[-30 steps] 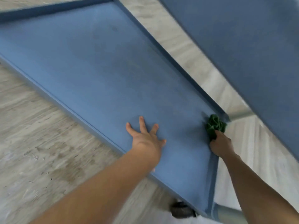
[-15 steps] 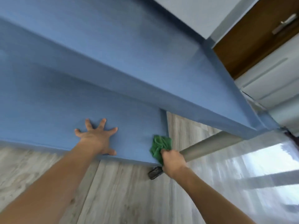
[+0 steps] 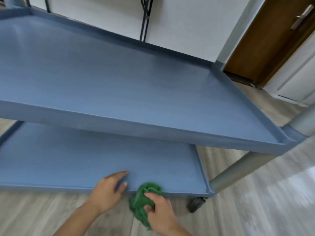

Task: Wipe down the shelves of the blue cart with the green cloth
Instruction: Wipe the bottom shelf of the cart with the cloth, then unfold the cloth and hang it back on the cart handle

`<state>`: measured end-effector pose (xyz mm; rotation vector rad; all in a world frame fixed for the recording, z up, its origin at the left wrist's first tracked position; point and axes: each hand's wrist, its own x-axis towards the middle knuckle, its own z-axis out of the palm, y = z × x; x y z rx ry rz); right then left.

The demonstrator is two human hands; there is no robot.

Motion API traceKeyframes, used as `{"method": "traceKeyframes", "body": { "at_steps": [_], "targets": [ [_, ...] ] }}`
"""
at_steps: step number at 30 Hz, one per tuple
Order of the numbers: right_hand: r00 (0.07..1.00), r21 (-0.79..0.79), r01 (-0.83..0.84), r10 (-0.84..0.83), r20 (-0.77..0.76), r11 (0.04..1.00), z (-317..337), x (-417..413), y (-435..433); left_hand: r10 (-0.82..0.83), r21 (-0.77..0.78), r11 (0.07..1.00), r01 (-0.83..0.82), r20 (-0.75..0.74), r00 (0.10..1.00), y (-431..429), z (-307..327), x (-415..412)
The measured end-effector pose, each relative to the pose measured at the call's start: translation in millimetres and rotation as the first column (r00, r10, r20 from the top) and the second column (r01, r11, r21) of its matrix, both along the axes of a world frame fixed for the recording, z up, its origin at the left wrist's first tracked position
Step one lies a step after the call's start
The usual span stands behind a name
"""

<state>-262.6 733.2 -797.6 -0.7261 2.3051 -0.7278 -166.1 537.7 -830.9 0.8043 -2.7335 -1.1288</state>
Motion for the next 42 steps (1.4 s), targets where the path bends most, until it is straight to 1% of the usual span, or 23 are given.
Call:
{"method": "traceKeyframes", "body": {
  "at_steps": [1,3,4,6,9,11,13,15,17,20,22,23,24,25,27,28,30,32,36,37,38,40,42],
  "targets": [
    [0.983,-0.093,0.016,0.002,0.184,0.996,-0.5,10.6,-18.8,0.058,0.098,0.994,-0.052,-0.052,0.997,-12.1,5.7,16.0],
    [0.831,-0.297,0.098,0.086,0.549,0.95,8.2,30.2,-52.4,0.158,0.323,0.938,-0.124,-0.08,0.984,-32.0,26.5,46.6],
    [0.721,-0.37,0.2,0.12,0.683,0.907,18.9,33.9,-62.2,0.173,0.429,0.895,-0.121,-0.084,0.981,-34.3,39.2,51.4],
    [0.434,-0.405,0.32,0.248,0.866,0.856,49.9,53.6,-100.7,0.239,0.608,0.782,-0.137,-0.089,0.967,-55.4,69.0,85.2],
    [0.131,-0.379,0.337,0.355,0.926,0.862,100.7,86.9,-147.0,0.214,0.765,0.643,-0.041,-0.128,0.968,-82.6,120.3,135.7],
    [0.059,-0.389,0.342,0.393,0.918,0.856,137.8,117.2,-178.8,0.248,0.83,0.558,0.007,-0.174,0.953,-99.5,154.3,174.8],
    [-0.02,-0.458,0.327,0.491,0.871,0.826,172.6,149.6,-205.5,0.365,0.868,0.496,-0.034,-0.173,0.915,-114.7,190.2,210.0],
    [-0.139,-0.458,0.31,0.516,0.845,0.833,200.1,176.3,-222.2,0.464,0.882,0.461,-0.095,-0.148,0.874,-127.7,221.9,239.3],
    [-0.152,-0.509,0.225,0.546,0.824,0.831,225.2,201.7,-238.4,0.542,0.879,0.445,-0.168,-0.115,0.833,-140.8,260.1,277.8],
    [-0.101,-0.601,0.077,0.606,0.789,0.795,274.1,238.3,-252.2,0.67,0.841,0.417,-0.346,-0.027,0.742,-147.5,325.5,322.0],
    [-0.097,-0.599,0.063,0.602,0.793,0.798,318.5,267.8,-261.6,0.706,0.765,0.459,-0.451,-0.006,0.708,-150.3,383.2,347.1],
    [-0.096,-0.563,0.093,0.57,0.816,0.821,337.2,279.5,-261.9,0.689,0.725,0.499,-0.475,0.0,0.725,-150.1,409.9,352.2],
    [-0.123,-0.533,0.12,0.545,0.829,0.838,359.3,292.0,-263.9,0.655,0.683,0.553,-0.478,-0.002,0.755,-151.2,443.5,359.5],
    [-0.188,-0.489,0.152,0.511,0.839,0.859,380.4,300.8,-266.1,0.605,0.625,0.623,-0.47,-0.005,0.796,-152.7,475.2,364.6],
    [-0.227,-0.383,0.174,0.415,0.881,0.907,429.2,314.1,-273.1,0.509,0.509,0.742,-0.437,-0.004,0.861,-160.1,540.7,378.1],
    [-0.233,-0.338,0.199,0.38,0.895,0.92,451.7,320.6,-273.4,0.495,0.471,0.766,-0.438,0.003,0.869,-162.2,569.4,383.8],
    [-0.196,-0.264,0.218,0.308,0.931,0.939,514.8,327.3,-282.8,0.526,0.422,0.767,-0.483,0.016,0.85,-171.4,640.5,406.2],
    [-0.16,-0.264,0.237,0.306,0.939,0.935,584.0,329.7,-289.9,0.567,0.471,0.723,-0.505,0.011,0.823,-179.1,706.5,425.9],
    [-0.282,-0.261,0.269,0.335,0.899,0.927,710.3,330.1,-302.5,0.527,0.518,0.707,-0.481,0.067,0.847,-198.4,817.5,439.0],
    [-0.274,-0.291,0.276,0.366,0.889,0.916,740.0,329.2,-302.5,0.507,0.54,0.705,-0.461,0.072,0.859,-202.2,842.0,438.6],
    [-0.233,-0.355,0.296,0.427,0.873,0.887,768.8,328.2,-302.5,0.486,0.572,0.692,-0.44,0.081,0.87,-206.0,865.8,436.4],
    [-0.033,-0.5,0.328,0.538,0.842,0.802,814.1,326.3,-303.1,0.476,0.62,0.665,-0.416,0.077,0.876,-210.2,904.4,429.9],
    [0.154,-0.572,0.326,0.555,0.818,0.753,846.1,317.7,-305.8,0.468,0.627,0.667,-0.402,0.068,0.881,-214.2,935.3,420.5]
  ]
}}
